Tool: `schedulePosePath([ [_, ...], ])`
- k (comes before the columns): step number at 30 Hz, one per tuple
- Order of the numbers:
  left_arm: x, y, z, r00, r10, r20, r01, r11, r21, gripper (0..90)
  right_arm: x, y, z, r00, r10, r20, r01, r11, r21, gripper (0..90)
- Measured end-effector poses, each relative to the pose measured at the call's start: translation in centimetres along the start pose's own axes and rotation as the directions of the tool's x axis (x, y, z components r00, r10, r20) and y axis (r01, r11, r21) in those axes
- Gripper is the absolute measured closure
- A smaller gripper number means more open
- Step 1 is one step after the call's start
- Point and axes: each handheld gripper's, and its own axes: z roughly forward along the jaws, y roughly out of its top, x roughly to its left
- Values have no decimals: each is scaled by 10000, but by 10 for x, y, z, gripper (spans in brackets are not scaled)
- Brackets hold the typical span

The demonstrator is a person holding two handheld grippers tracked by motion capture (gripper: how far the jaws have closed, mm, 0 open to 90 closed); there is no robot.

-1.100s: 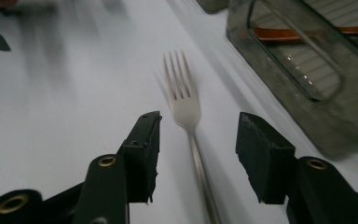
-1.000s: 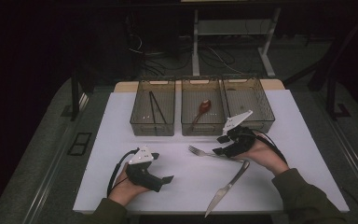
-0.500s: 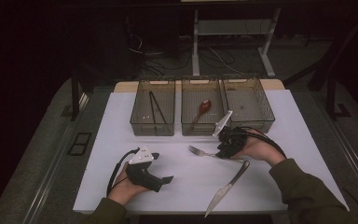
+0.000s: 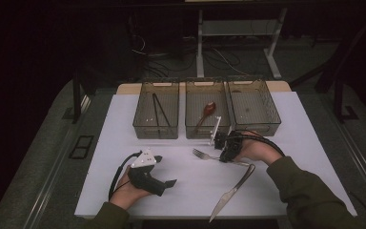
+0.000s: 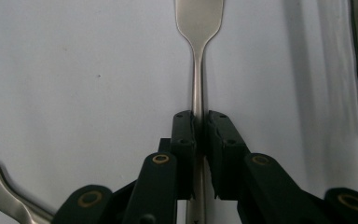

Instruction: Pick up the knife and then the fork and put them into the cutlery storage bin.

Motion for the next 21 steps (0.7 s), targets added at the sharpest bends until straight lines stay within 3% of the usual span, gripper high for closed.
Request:
schedulePosePath([
  [6, 0, 0, 0, 10000, 23, 10, -23, 10000, 26, 0, 0, 5, 1, 9995, -290, 104, 286, 9989, 364, 827],
  [11, 0, 0, 0, 10000, 47, 38, -48, 10000, 53, 0, -2, 4, 0, 9999, -46, -111, 49, 9997, 243, 830],
  [17, 0, 0, 0, 10000, 37, 54, -37, 10000, 80, 0, -5, -4, -7, 9994, 281, -211, -293, 9978, -600, 831],
  [21, 0, 0, 0, 10000, 37, 48, -37, 10000, 74, 0, -7, -10, -18, 9983, 542, -216, -565, 9901, -1282, 831],
])
